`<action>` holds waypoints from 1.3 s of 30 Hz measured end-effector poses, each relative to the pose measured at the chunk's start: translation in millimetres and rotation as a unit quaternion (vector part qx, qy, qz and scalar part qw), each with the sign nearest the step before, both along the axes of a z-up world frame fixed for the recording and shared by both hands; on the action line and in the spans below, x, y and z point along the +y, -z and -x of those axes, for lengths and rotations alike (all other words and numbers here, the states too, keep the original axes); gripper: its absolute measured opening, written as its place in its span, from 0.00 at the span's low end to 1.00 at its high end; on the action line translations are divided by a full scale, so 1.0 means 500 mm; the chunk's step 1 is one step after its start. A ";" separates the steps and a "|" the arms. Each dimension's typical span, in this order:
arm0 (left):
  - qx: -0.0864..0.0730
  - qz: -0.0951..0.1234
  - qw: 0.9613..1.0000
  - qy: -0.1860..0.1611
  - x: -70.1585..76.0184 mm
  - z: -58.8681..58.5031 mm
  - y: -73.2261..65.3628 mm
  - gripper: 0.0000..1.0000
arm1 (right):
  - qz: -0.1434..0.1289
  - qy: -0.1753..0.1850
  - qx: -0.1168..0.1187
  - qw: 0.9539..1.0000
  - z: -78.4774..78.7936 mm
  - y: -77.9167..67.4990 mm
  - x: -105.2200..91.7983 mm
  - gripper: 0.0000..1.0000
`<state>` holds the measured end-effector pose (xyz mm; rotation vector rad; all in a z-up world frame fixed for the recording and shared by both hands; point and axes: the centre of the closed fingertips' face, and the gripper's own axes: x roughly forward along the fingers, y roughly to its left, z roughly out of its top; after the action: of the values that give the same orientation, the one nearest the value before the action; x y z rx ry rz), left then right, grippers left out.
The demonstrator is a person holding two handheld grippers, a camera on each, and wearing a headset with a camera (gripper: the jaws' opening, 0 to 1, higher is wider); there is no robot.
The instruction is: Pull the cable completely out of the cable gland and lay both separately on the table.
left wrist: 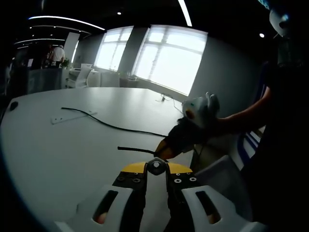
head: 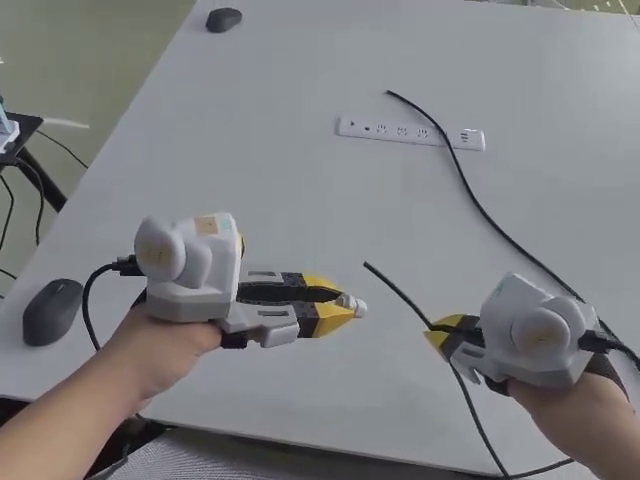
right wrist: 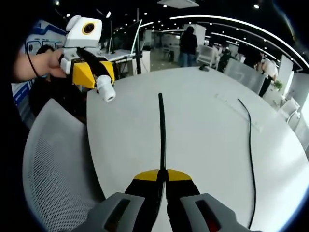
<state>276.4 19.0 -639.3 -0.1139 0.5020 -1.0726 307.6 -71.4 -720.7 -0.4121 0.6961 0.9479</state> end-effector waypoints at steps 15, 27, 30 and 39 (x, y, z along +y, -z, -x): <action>0.006 -0.007 1.000 -0.009 0.047 0.004 0.033 0.15 | 0.023 -0.017 -0.018 0.999 -0.047 -0.025 0.062 0.00; 0.011 0.007 1.000 -0.007 0.070 0.013 0.058 0.15 | 0.047 -0.025 -0.035 0.998 -0.108 -0.012 0.136 0.00; 0.012 0.004 1.000 -0.003 0.077 0.015 0.069 0.15 | 0.050 -0.017 -0.029 0.998 -0.125 -0.004 0.150 0.00; 0.023 0.001 1.000 0.014 0.091 0.036 0.113 0.15 | 0.062 -0.049 -0.035 0.996 -0.136 0.036 0.218 0.00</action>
<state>258.6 64.7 -695.6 -0.1341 0.5462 -1.0994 375.5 37.6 -738.8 -0.5911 0.6789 0.9800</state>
